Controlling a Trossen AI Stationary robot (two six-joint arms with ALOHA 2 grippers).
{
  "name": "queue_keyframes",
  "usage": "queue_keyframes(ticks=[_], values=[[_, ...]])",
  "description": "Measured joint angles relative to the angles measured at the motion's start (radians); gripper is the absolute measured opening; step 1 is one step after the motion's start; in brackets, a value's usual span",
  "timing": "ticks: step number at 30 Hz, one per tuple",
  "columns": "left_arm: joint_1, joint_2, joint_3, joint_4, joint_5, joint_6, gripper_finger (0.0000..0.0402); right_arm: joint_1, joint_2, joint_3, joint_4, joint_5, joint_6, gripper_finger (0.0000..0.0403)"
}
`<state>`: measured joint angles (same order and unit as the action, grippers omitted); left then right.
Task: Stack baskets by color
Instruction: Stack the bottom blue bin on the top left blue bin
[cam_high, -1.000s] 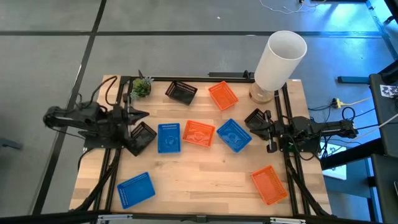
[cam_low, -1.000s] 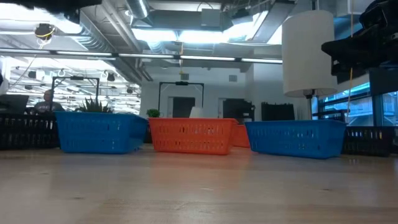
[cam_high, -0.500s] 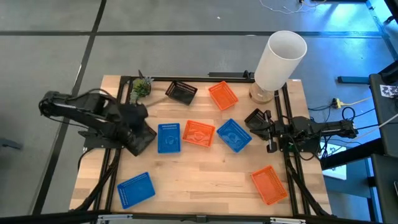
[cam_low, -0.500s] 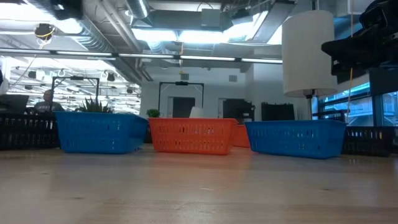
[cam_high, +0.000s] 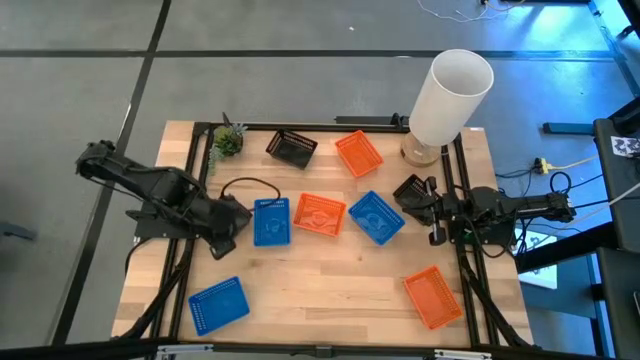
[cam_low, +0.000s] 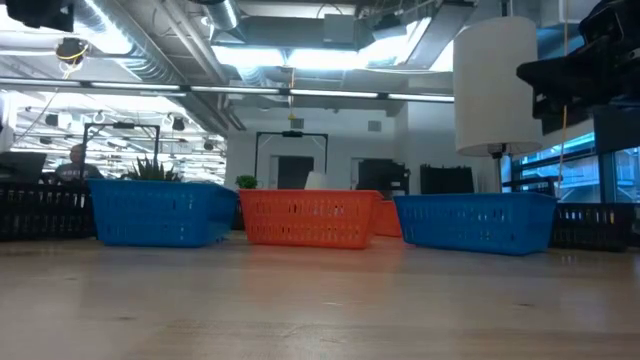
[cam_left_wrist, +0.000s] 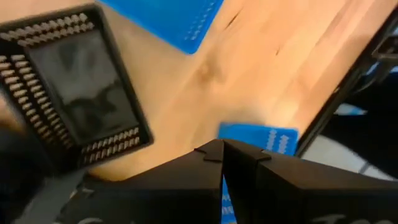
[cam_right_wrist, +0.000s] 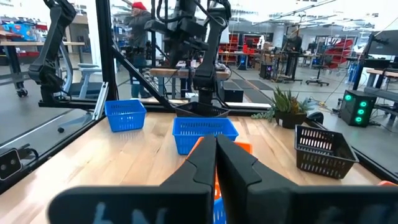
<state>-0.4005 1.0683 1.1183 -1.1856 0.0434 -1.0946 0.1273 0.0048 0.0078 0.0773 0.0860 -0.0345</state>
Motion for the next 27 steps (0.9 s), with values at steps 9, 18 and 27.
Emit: queue_keyframes(ticks=[9, 18, 27], values=[[-0.003, 0.034, 0.000, -0.018, 0.121, -0.053, 0.0000, 0.000, 0.000, 0.000, 0.011, 0.000, 0.000, 0.0014], [-0.047, 0.059, -0.001, -0.018, 0.135, -0.057, 0.0018, 0.000, 0.000, 0.000, 0.011, 0.000, -0.003, 0.0014], [-0.083, 0.114, -0.001, -0.017, 0.155, -0.127, 0.0085, 0.000, 0.000, 0.000, 0.015, 0.000, -0.004, 0.0014]])
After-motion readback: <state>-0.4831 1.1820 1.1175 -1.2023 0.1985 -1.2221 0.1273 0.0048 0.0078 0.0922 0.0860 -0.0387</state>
